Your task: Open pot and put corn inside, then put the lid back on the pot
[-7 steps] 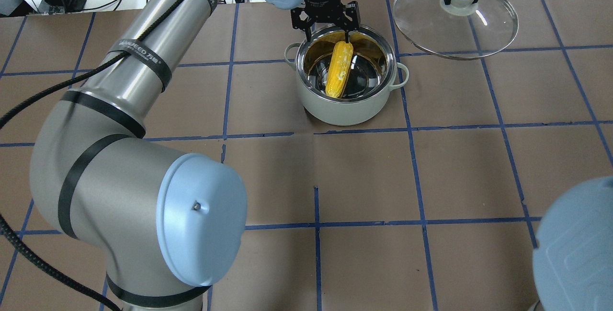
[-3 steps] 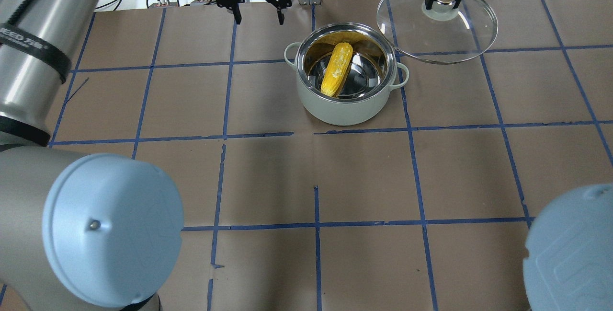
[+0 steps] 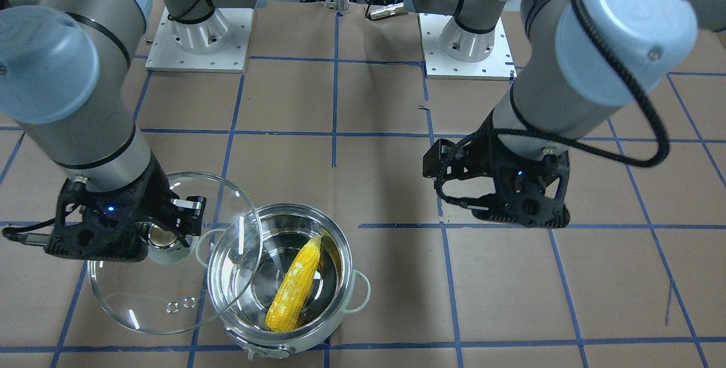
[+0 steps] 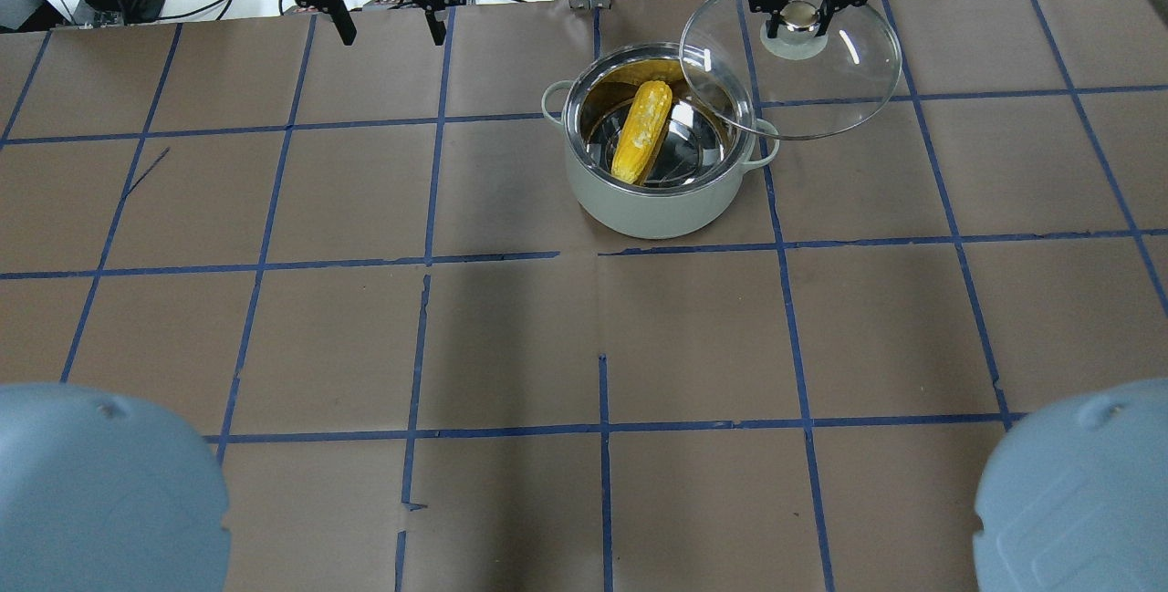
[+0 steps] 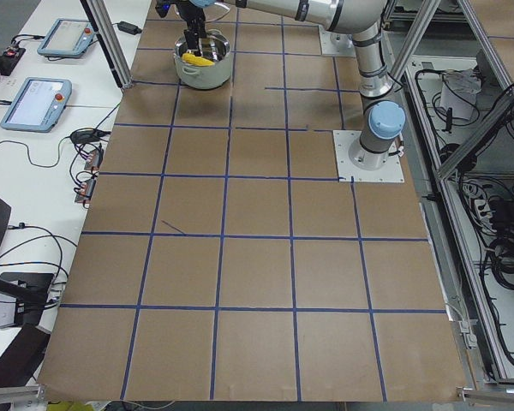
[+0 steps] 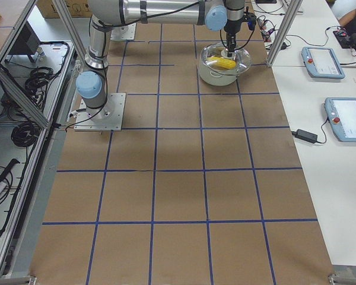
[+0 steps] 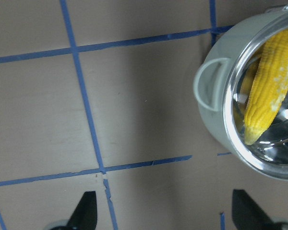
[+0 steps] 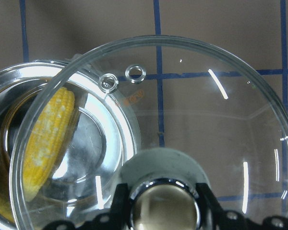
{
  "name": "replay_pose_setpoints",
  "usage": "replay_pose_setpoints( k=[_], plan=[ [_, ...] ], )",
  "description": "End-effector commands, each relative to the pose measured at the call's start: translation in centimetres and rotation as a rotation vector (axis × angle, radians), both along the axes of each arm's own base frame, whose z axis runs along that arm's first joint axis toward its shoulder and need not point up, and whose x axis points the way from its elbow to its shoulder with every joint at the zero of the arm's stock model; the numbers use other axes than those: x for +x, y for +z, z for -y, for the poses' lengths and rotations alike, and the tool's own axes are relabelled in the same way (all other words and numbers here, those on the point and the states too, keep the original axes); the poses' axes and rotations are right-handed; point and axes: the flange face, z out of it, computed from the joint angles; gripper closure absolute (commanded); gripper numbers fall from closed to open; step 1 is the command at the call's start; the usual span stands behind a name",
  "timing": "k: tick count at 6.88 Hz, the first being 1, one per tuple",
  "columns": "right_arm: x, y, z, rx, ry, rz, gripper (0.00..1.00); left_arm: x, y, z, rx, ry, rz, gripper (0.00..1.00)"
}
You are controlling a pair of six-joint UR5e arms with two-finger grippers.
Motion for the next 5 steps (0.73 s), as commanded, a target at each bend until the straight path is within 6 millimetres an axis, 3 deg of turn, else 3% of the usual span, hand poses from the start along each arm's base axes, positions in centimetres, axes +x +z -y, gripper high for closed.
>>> replay_pose_setpoints(
  k=[1,2,3,5],
  plan=[
    [4.6,-2.3,-1.3,-0.046,-0.036,0.009,0.92,3.9,1.9,-6.7,0.008,0.014,-0.006,0.00],
    [5.3,-2.7,-1.6,-0.054,-0.036,0.012,0.92,4.4,2.1,-10.6,0.001,0.031,-0.007,0.00],
    [5.7,-3.0,-1.8,-0.048,-0.057,0.018,0.92,4.4,2.3,-12.3,-0.069,0.029,-0.004,0.00],
    [7.9,-5.0,-1.9,-0.034,-0.043,0.019,0.92,4.7,1.7,-12.9,-0.084,0.075,0.103,0.00]
  ],
)
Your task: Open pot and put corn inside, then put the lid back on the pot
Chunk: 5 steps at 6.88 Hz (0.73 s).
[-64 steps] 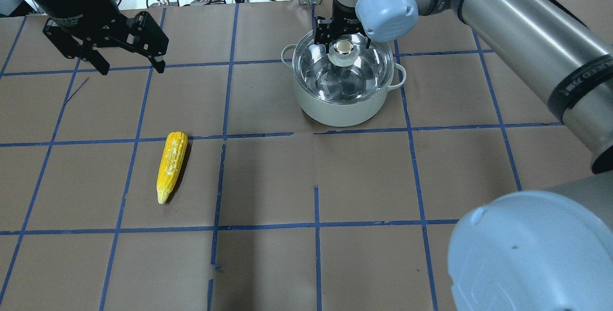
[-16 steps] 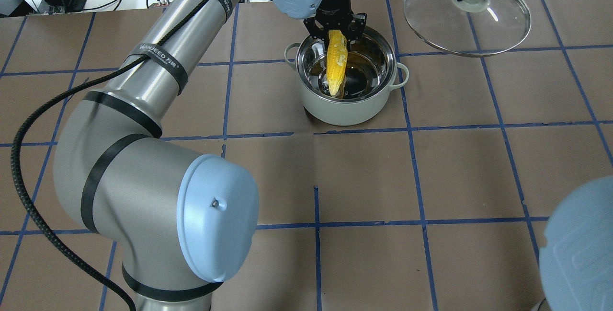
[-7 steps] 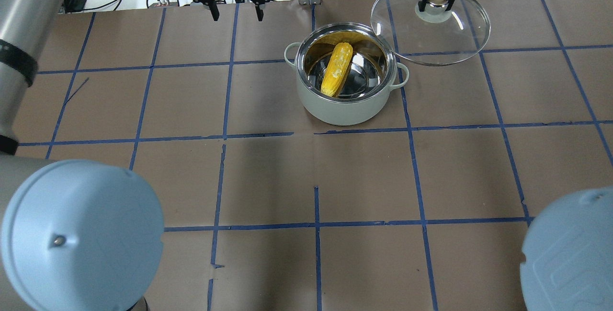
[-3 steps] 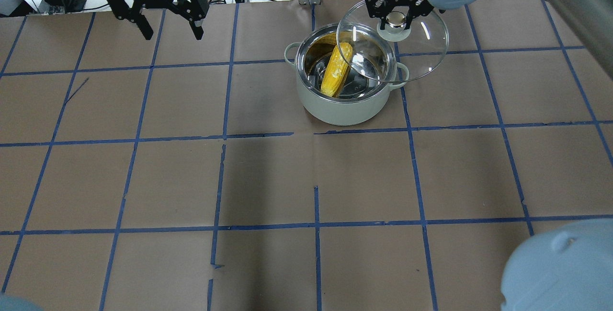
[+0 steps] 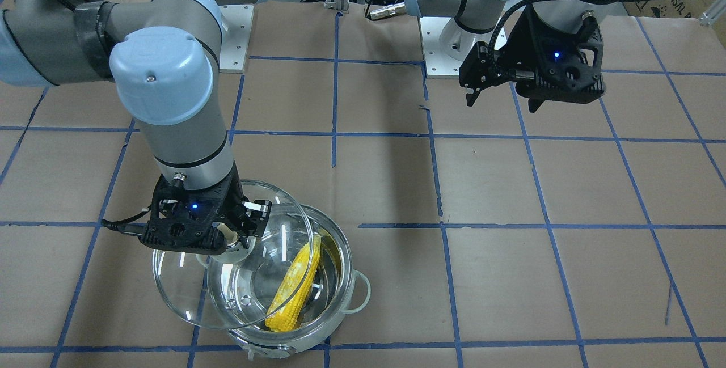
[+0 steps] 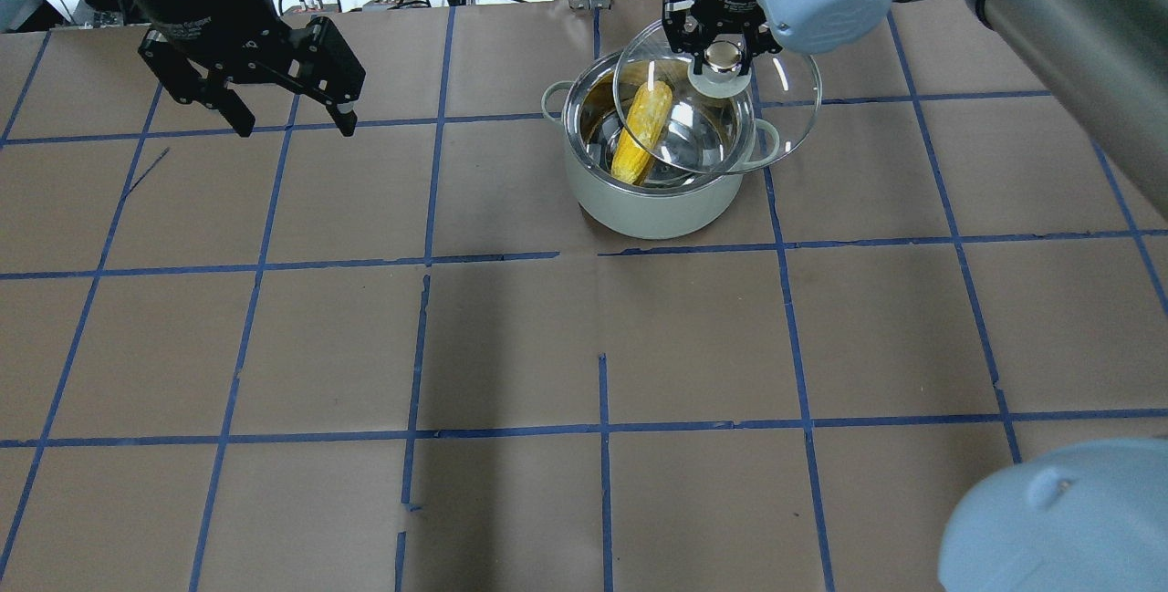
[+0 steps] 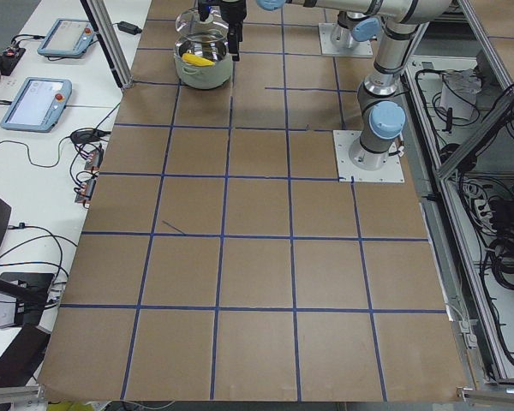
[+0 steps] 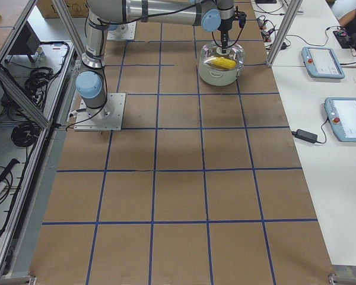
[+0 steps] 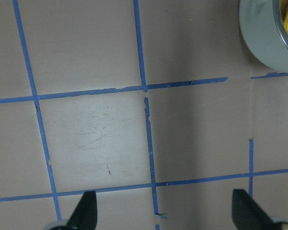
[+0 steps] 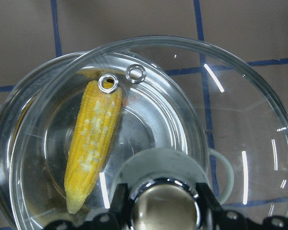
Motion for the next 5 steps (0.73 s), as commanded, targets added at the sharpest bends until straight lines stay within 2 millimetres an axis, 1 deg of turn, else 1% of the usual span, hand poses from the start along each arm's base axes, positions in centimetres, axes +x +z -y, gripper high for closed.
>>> replay_pose_setpoints(
  k=[1,2,3,4,5],
  plan=[
    [2.5,-2.0,0.4,-0.022,0.006,0.006,0.92,0.1,-0.2,-0.8,-0.015,0.019,0.071,0.00],
    [3.0,-2.7,0.6,-0.018,0.009,0.007,0.92,-0.5,-1.0,-0.6,0.003,0.024,0.001,0.00],
    [3.0,-3.0,0.7,-0.013,0.009,0.008,0.92,-0.6,-2.1,-0.7,0.024,0.019,-0.003,0.00],
    [3.2,-3.4,0.8,-0.010,0.010,0.009,0.92,-0.2,-2.3,-1.0,0.022,-0.004,0.002,0.00],
    [3.2,-3.4,0.9,-0.011,0.010,0.009,0.92,0.3,-1.9,-0.2,-0.038,-0.013,0.000,0.00]
  ],
)
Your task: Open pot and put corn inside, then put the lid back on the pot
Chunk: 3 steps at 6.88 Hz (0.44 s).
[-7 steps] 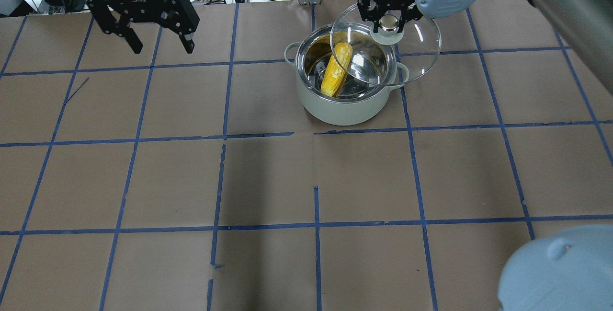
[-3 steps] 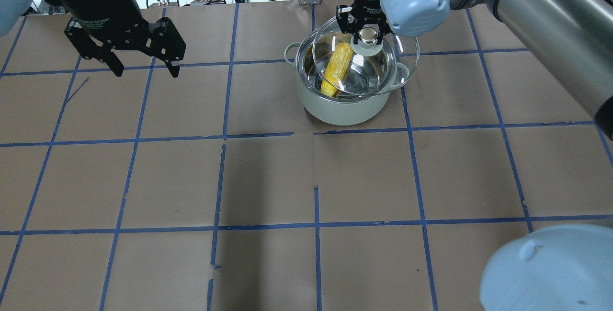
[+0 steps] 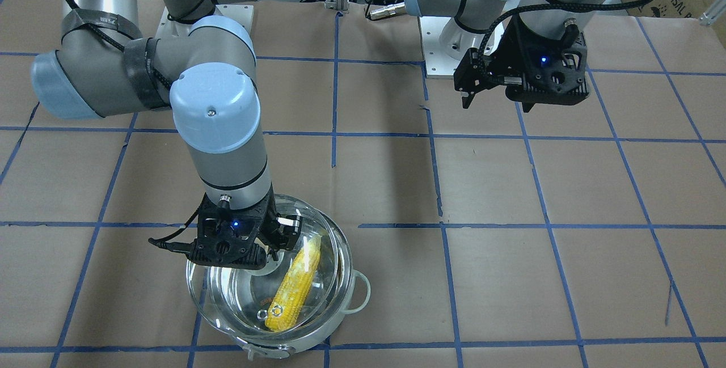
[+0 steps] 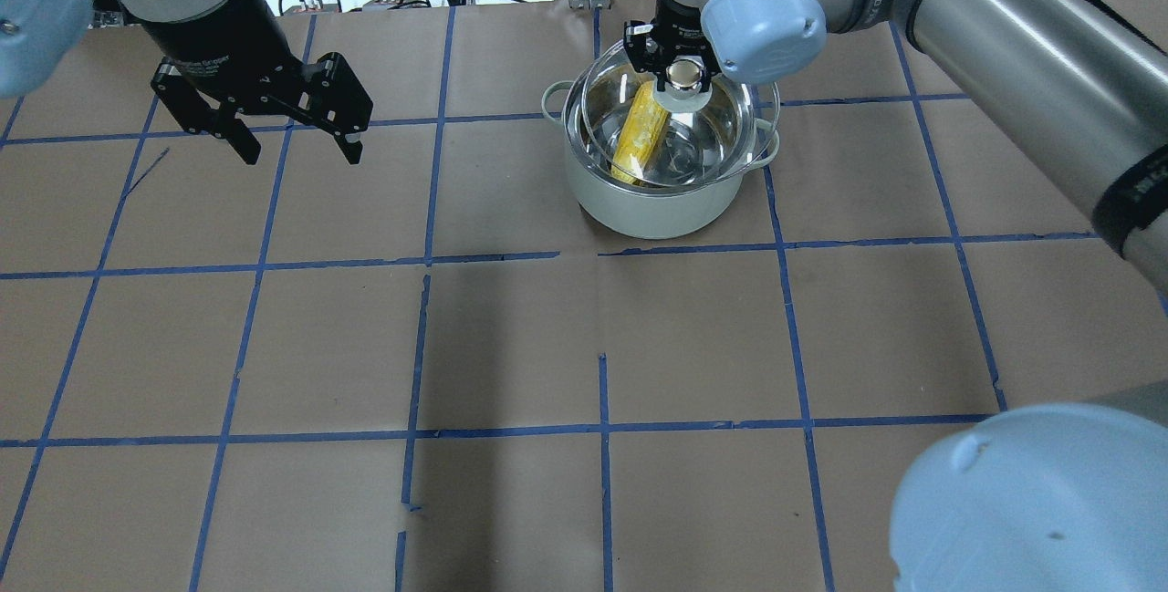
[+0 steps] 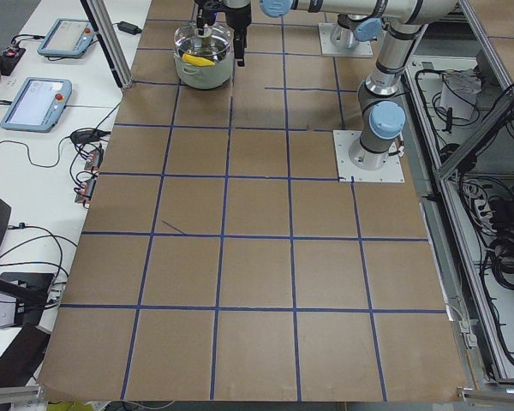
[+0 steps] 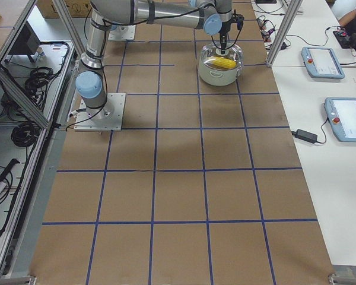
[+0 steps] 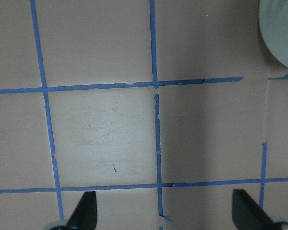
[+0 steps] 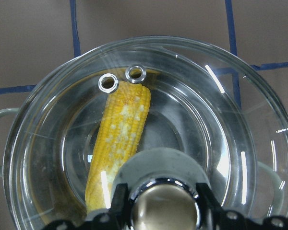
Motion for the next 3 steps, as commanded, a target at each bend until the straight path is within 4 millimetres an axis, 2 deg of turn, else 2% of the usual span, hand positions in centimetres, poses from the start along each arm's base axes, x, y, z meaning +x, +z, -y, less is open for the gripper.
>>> replay_pose_setpoints(
  k=[1,3],
  plan=[
    [0.2,-0.2,0.1,0.000,0.000,0.001,0.92,0.5,0.3,0.6,-0.057,-0.005,-0.006,0.00],
    [1.8,-1.3,0.1,0.004,-0.009,0.004,0.92,0.6,0.3,0.6,-0.059,-0.003,0.000,0.00]
  ],
)
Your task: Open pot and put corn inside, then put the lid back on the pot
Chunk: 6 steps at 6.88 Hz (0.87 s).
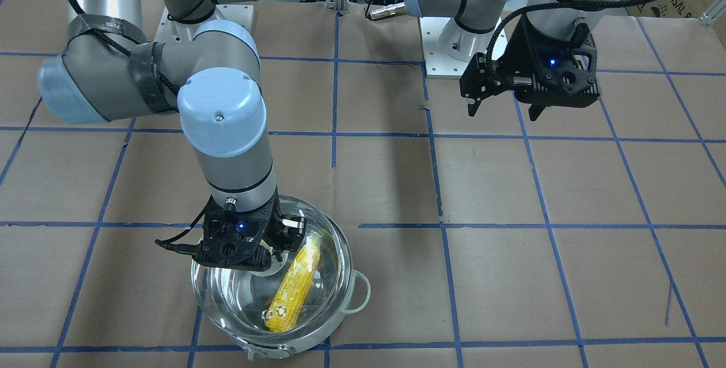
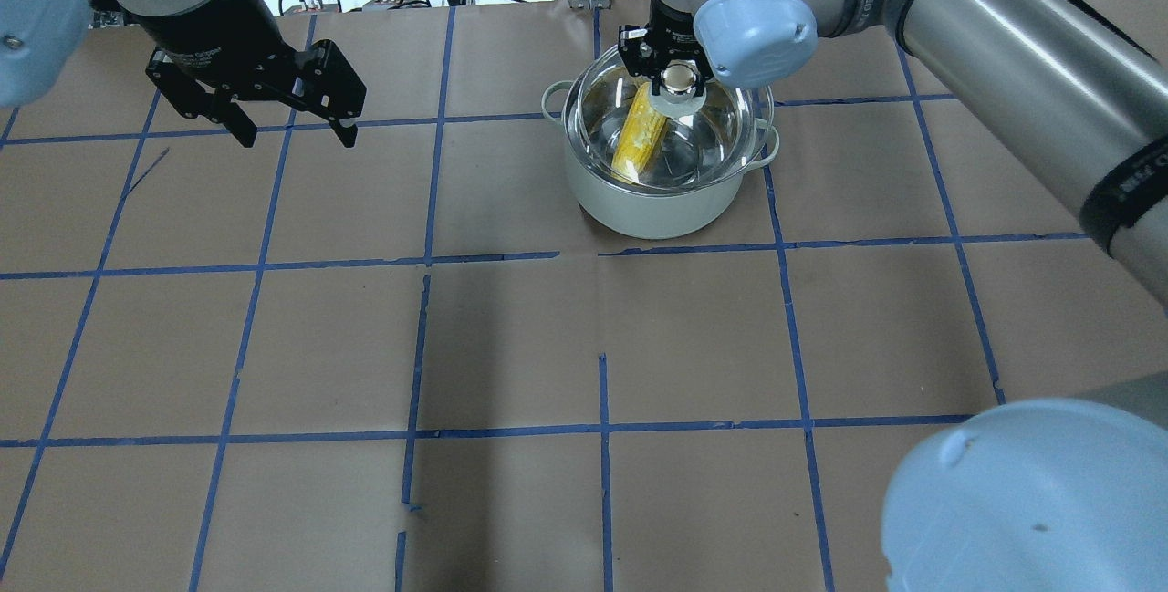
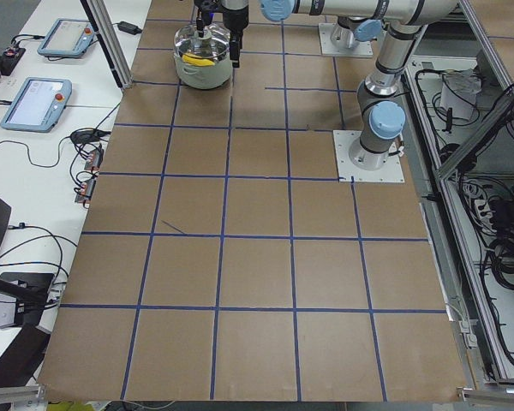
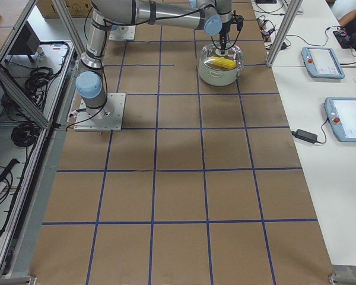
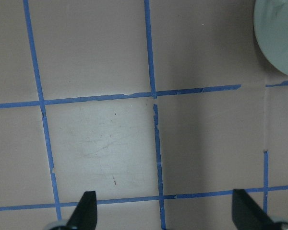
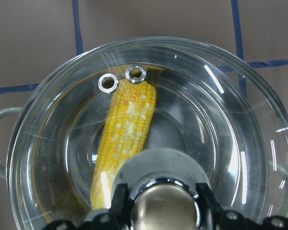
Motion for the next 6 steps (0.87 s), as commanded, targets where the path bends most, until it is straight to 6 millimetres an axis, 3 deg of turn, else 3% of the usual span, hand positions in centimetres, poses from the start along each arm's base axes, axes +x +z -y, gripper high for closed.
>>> replay_pose_setpoints(
  k=[1,6],
  plan=[
    [1.16,-1.06,0.23,-0.009,-0.001,0.004,0.92,0.09,0.01,0.00,-0.002,-0.006,0.007,0.00],
    [1.55,-1.44,0.43,-0.006,0.003,0.003,0.89,0.01,-0.14,0.02,0.001,-0.012,0.007,0.00]
  ],
)
